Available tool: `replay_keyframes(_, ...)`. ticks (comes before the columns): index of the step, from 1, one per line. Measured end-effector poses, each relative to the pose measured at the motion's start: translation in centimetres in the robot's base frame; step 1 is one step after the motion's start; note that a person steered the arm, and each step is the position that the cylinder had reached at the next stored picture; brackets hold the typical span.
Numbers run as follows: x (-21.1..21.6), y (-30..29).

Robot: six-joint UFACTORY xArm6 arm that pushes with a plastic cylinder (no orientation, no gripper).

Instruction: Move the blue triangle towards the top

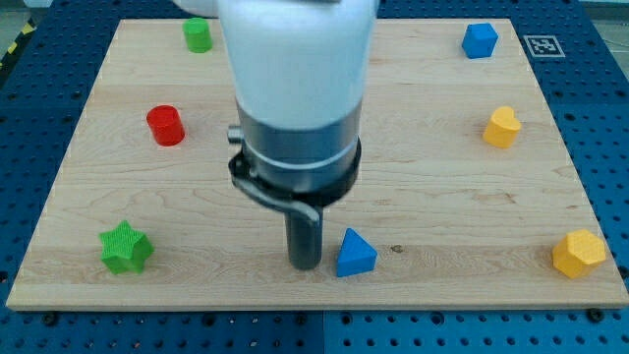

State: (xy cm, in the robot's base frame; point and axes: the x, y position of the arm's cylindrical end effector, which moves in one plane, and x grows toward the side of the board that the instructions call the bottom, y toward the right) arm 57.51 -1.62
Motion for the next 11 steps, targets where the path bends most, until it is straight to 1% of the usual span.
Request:
replay_keyframes(1,0.4,1.6)
replay_keyframes(2,4.4,-0.2)
replay_keyframes(3,4.3,2.1)
replay_keyframes(4,3.8,7.3)
replay_keyframes(5,3.9,7.3)
replay_keyframes(6,4.4,5.5)
replay_keyframes(7,3.6,4.5)
replay_keyframes(8,3.4,4.5)
replay_keyframes(9,2.4,4.5)
replay_keyframes(10,2.4,4.3)
replay_keyframes(11,2.4,2.8)
